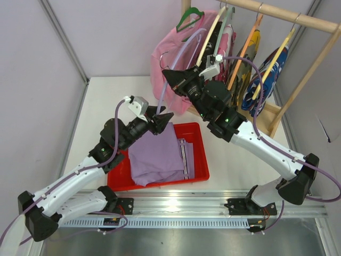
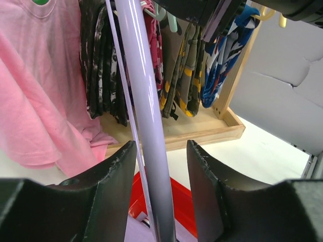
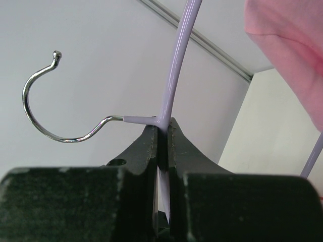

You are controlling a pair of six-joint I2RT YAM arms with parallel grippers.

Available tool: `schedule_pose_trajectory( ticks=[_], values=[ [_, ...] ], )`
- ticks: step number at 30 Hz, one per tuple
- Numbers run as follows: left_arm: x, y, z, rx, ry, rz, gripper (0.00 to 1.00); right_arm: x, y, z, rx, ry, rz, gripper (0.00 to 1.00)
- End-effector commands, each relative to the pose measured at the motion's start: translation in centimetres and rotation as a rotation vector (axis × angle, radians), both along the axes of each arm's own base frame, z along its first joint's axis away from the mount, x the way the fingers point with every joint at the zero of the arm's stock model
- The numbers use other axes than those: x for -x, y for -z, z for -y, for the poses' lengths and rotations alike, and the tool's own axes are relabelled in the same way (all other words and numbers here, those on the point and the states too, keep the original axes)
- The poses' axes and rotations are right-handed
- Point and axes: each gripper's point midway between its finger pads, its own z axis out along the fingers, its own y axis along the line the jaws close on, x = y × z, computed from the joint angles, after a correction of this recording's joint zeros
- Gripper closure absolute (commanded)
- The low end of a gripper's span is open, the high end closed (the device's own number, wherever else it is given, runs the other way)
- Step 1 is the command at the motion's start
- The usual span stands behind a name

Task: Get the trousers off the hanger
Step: Pass the hanger from the right arm to the left

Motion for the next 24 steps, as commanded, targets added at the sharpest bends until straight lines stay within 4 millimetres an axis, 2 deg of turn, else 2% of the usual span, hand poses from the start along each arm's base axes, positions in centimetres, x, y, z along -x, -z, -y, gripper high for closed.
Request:
schedule_pose_trajectory(
  ticks=[1,5,14,16,19,20,21,24],
  values=[
    [-0.1,-1.8,0.1,0.074,0.015,0.055,0.5,0.8,-4.2,1.5,-0.136,0.009,0.062,1.0],
    [-0.1,-1.4,0.5,0.083,0.029,0.067,0.53,0.7,-4.1,1.5,-0.16,0.008,0.043,1.0],
    [-0.3,-2.1,0.5,0.101,0.023,0.118,0.6,0.4,-3.7,1.1,-0.188,-0.006,0.011,1.0],
    [-0.3,-2.2,0.5,0.1,0.024,0.122,0.65,0.2,-3.6,1.2,-0.184,-0.004,0.012,1.0],
    [-0.5,-2.2,0.8,0.089,0.028,0.114,0.81,0.2,-3.6,0.8,-0.177,-0.017,0.02,1.0],
    [-0.6,-1.8,0.9,0.079,0.028,0.102,0.81,0.3,-3.8,0.8,-0.178,-0.021,0.025,1.0],
    [-0.7,-2.1,1.0,0.08,0.027,0.101,0.87,0.2,-3.6,0.6,-0.169,-0.024,0.022,1.0],
    [-1.2,-2.0,1.0,0.066,0.014,0.078,0.94,0.1,-3.5,0.2,-0.154,-0.033,0.029,1.0]
  ],
)
